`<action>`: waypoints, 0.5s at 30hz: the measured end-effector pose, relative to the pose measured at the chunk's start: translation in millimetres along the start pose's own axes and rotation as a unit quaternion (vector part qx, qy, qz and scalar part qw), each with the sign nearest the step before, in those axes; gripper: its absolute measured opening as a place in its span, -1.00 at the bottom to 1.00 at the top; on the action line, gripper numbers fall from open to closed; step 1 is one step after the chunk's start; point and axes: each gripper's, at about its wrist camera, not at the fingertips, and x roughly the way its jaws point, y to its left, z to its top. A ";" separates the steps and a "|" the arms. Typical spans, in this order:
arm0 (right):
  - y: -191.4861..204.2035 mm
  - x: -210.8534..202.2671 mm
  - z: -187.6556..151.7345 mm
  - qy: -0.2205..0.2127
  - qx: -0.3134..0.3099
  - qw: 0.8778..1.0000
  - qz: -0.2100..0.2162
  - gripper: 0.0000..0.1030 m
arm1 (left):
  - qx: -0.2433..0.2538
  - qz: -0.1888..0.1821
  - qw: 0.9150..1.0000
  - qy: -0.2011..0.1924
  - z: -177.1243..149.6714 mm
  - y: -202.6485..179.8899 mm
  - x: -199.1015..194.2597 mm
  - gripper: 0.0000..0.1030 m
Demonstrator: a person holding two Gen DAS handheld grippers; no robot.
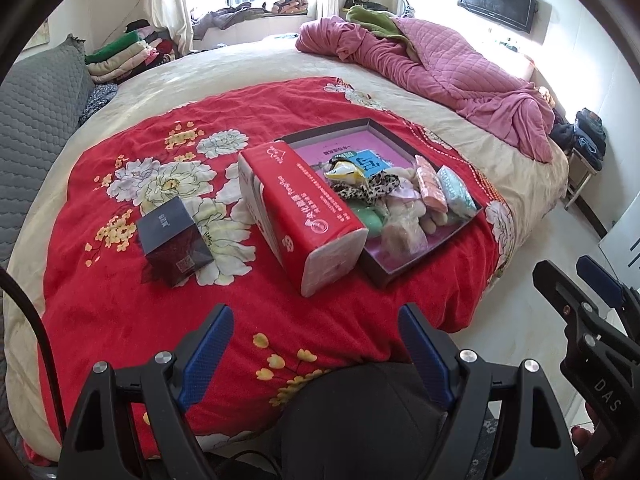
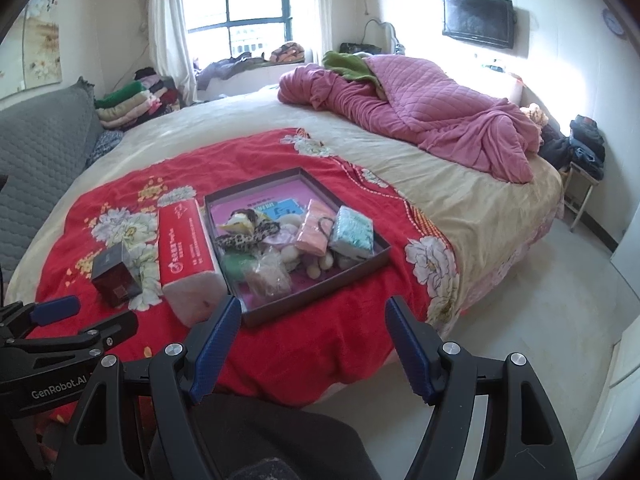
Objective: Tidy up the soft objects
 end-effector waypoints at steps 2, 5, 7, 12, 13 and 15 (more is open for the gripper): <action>0.5 1.0 -1.6 0.003 0.001 1.000 0.003 0.46 | -0.001 0.001 1.000 0.002 -1.4 0.6 0.3 0.62; 1.3 3.1 -3.3 0.009 0.001 1.000 0.005 0.46 | -0.002 0.002 1.000 0.003 -2.7 1.7 0.9 0.62; 2.5 4.2 -4.7 0.011 0.000 1.000 0.006 0.46 | -0.002 0.002 1.000 0.005 -4.3 1.7 1.3 0.62; 3.2 3.9 -5.6 0.010 0.001 1.000 0.007 0.46 | 0.006 0.008 1.000 0.006 -9.3 -1.4 1.3 0.62; 3.4 3.4 -6.2 0.009 0.001 1.000 0.007 0.46 | 0.006 0.009 1.000 0.007 -9.8 -1.4 1.4 0.62; 3.5 3.4 -6.6 0.009 0.001 1.000 0.006 0.46 | 0.005 0.010 1.000 0.007 -10.1 -1.1 1.2 0.62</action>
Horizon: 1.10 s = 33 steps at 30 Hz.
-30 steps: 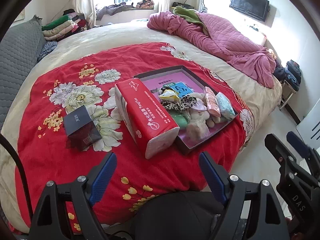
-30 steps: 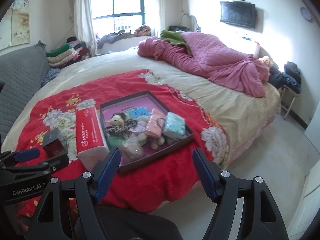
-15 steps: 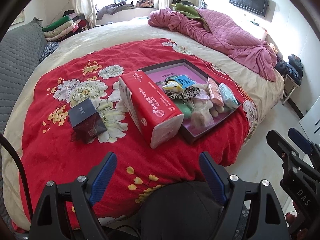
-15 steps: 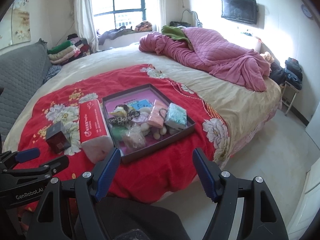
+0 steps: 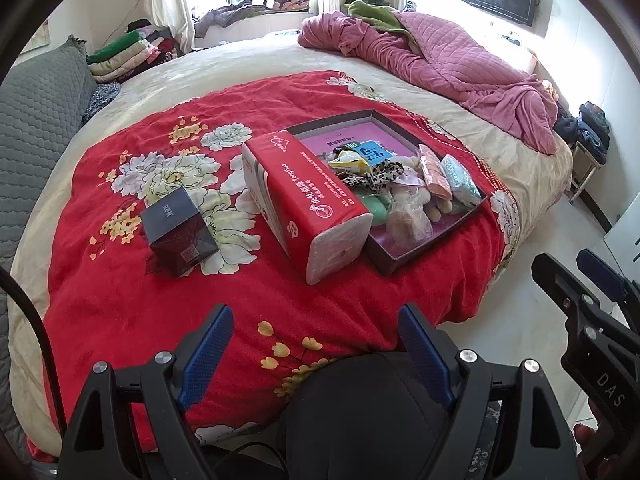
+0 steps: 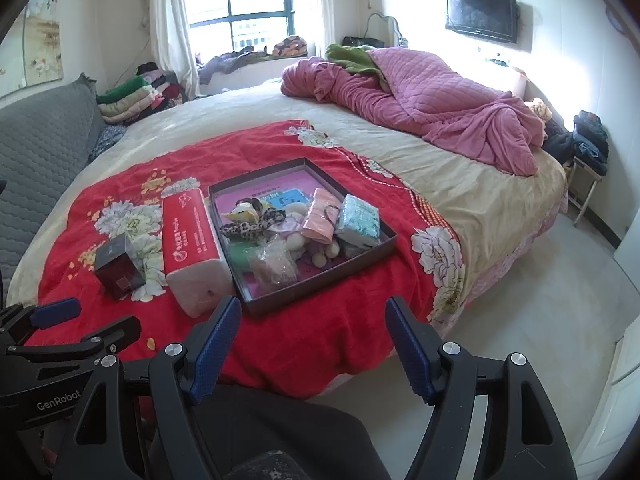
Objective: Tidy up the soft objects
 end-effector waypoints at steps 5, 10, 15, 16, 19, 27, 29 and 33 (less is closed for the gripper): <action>-0.9 0.9 -0.8 0.003 0.003 1.000 0.002 0.46 | -0.004 0.002 1.000 0.002 -0.7 1.8 0.2 0.62; -0.6 1.9 -3.2 0.005 0.005 1.000 0.002 0.46 | -0.006 0.004 1.000 0.003 -1.8 2.0 0.8 0.62; -0.3 2.6 -4.3 0.009 0.005 1.000 0.005 0.46 | -0.006 0.006 1.000 0.004 -2.3 2.6 0.6 0.62; -0.1 2.7 -4.7 0.010 0.004 1.000 0.006 0.46 | -0.006 0.007 1.000 0.004 -2.2 2.9 1.2 0.62; -0.2 3.6 -4.6 0.011 0.004 1.000 0.006 0.46 | -0.007 0.008 1.000 0.005 -2.6 3.4 1.3 0.62; -0.8 4.2 -4.8 0.012 0.005 1.000 0.006 0.46 | -0.005 0.009 1.000 0.008 -3.4 3.4 3.1 0.62; -0.7 4.2 -4.8 0.012 0.004 1.000 0.006 0.46 | -0.007 0.009 1.000 0.009 -3.5 3.4 3.5 0.62; -0.6 4.5 -5.2 0.012 0.003 1.000 0.006 0.46 | -0.007 0.009 1.000 0.009 -3.8 3.1 4.2 0.62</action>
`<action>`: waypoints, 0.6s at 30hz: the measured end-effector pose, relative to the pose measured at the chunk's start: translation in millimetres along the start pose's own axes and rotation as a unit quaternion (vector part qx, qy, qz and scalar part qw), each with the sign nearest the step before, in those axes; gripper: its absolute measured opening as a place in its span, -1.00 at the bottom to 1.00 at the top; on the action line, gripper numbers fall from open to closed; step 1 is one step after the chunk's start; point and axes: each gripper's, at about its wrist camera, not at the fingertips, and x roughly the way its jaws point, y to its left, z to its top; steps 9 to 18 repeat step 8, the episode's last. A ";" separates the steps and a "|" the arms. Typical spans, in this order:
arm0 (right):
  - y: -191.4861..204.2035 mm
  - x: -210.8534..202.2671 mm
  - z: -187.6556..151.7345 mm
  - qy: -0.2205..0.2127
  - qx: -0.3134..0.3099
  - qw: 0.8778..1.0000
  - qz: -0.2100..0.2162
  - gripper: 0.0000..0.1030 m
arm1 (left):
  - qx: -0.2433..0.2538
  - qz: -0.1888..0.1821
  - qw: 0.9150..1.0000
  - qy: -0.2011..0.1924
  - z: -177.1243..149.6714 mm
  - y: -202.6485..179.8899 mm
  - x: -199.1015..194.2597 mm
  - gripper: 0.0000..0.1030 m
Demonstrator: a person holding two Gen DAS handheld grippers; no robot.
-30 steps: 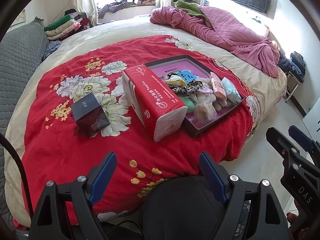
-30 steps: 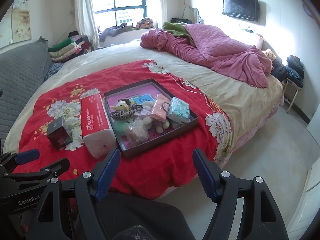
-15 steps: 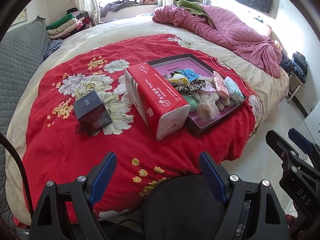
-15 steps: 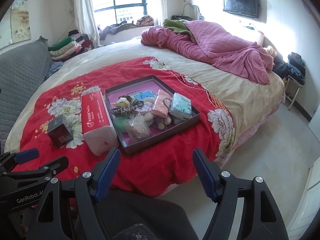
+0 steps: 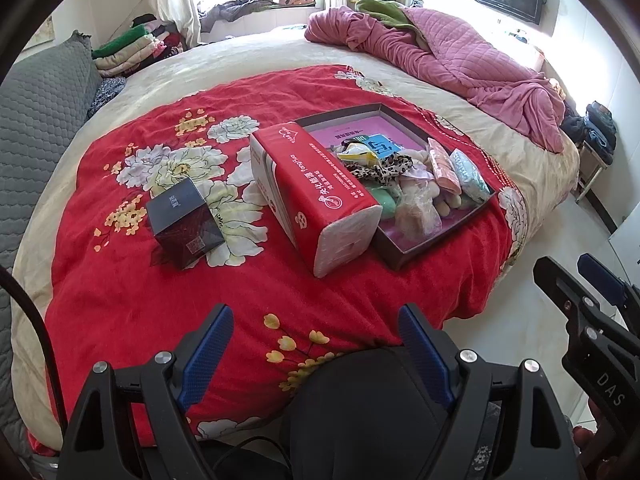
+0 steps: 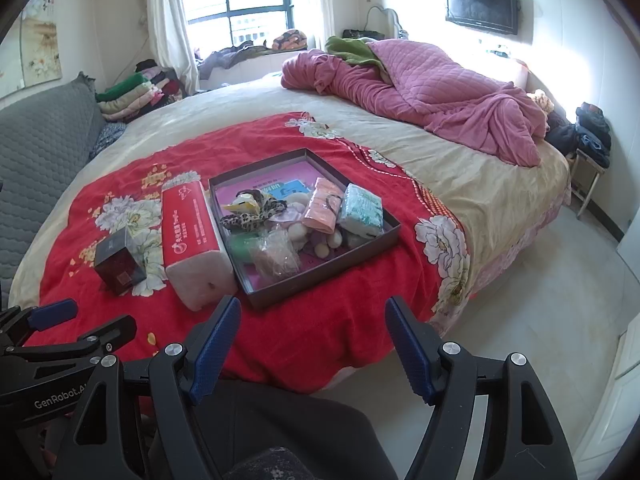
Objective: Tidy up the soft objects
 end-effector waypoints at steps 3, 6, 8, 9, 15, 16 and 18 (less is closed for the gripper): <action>-0.7 1.8 -0.3 0.002 0.001 1.000 0.000 0.46 | 0.001 -0.001 1.000 0.003 -0.6 0.6 1.8 0.62; -0.7 2.6 -0.8 0.003 0.001 1.000 0.001 0.46 | 0.003 0.000 1.000 0.003 -1.1 0.6 3.3 0.62; -0.1 2.9 -0.5 0.002 -0.001 1.000 0.001 0.46 | 0.003 0.000 1.000 0.004 -1.5 0.8 3.9 0.62; -0.1 2.9 -0.5 0.002 -0.001 1.000 0.001 0.46 | 0.003 0.000 1.000 0.004 -1.5 0.8 3.9 0.62; -0.1 2.9 -0.5 0.002 -0.001 1.000 0.001 0.46 | 0.003 0.000 1.000 0.004 -1.5 0.8 3.9 0.62; -0.1 2.9 -0.5 0.002 -0.001 1.000 0.001 0.46 | 0.003 0.000 1.000 0.004 -1.5 0.8 3.9 0.62; -0.1 2.9 -0.5 0.002 -0.001 1.000 0.001 0.46 | 0.003 0.000 1.000 0.004 -1.5 0.8 3.9 0.62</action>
